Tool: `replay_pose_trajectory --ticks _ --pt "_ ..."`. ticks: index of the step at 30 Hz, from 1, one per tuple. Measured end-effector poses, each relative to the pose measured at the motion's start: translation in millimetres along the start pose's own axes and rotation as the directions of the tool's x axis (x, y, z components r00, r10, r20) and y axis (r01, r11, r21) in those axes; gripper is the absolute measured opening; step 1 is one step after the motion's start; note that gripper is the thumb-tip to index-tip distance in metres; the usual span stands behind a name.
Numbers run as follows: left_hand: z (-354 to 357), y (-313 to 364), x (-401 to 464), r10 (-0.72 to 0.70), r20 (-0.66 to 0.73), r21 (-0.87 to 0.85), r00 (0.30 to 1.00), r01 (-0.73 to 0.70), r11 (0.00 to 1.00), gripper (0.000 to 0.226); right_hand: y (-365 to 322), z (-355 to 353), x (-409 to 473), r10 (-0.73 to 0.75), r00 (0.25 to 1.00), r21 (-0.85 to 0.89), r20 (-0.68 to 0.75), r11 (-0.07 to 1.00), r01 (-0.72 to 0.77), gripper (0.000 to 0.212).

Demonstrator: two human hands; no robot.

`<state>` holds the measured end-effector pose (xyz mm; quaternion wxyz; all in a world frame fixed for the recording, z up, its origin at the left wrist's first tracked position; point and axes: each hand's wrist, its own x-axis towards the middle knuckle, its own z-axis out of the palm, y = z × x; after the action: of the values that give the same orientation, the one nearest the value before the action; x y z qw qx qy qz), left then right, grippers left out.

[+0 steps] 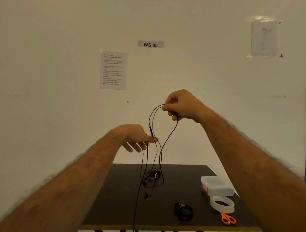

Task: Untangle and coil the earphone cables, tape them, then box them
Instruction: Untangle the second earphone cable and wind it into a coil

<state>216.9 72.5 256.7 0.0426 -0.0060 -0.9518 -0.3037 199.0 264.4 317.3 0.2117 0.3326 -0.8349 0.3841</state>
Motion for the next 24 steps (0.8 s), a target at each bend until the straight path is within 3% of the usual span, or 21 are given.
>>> replay_pose_trajectory --ticks 3,5,9,11,12,13,14,15,17,21,24 --pt "1.1 9.3 2.4 0.076 -0.145 -0.158 0.986 -0.099 0.983 0.033 -0.6 8.2 0.1 -0.028 1.0 -0.07 -0.013 0.997 0.027 0.013" --pt "-0.5 12.5 1.8 0.089 -0.195 -0.17 0.977 -0.123 0.978 0.028 -0.6 12.9 1.4 -0.079 0.994 -0.14 -0.074 0.988 0.068 0.013" --pt "1.5 6.0 -0.1 -0.057 -0.095 0.24 0.994 0.078 0.968 0.041 -0.8 12.5 3.7 -0.133 0.974 -0.15 -0.183 0.983 0.106 0.011" --pt "1.8 4.4 3.0 0.011 -0.244 0.299 0.97 0.065 0.952 0.034 -1.1 11.8 4.7 -0.143 0.974 -0.162 -0.179 0.98 0.114 0.011" --pt "1.1 5.3 4.6 0.093 -0.333 0.212 0.938 -0.022 0.977 0.026 -1.0 12.8 5.3 -0.147 0.974 -0.169 -0.172 0.978 0.118 0.011" --pt "0.7 8.8 4.6 0.155 -0.392 0.036 0.907 -0.153 0.988 0.025 -0.5 14.1 5.7 -0.154 0.973 -0.178 -0.169 0.976 0.123 0.01" --pt "1.2 15.3 1.7 0.185 -0.404 -0.201 0.896 -0.284 0.937 0.025 0.2 15.6 6.0 -0.163 0.972 -0.191 -0.171 0.973 0.13 0.011" --pt "2.8 23.2 -2.9 0.208 -0.37 -0.43 0.906 -0.365 0.826 0.027 0.9 17.3 6.5 -0.174 0.969 -0.207 -0.176 0.969 0.136 0.011" --pt "8.6 36.1 -10.5 0.252 -0.296 -0.685 0.921 -0.389 0.616 0.031 2.8 20.2 7.3 -0.195 0.96 -0.242 -0.202 0.96 0.144 0.012" --pt "18.3 41.5 -11.0 0.207 -0.218 -0.887 0.954 -0.282 0.366 0.048 5.2 17.4 8.1 -0.242 0.916 -0.296 -0.319 0.944 0.146 0.013" --pt "14.2 36.1 -10.7 0.234 -0.178 -0.9 0.956 -0.254 0.354 0.051 6.1 5.6 7.6 -0.269 0.909 -0.373 -0.318 0.917 0.141 0.015"
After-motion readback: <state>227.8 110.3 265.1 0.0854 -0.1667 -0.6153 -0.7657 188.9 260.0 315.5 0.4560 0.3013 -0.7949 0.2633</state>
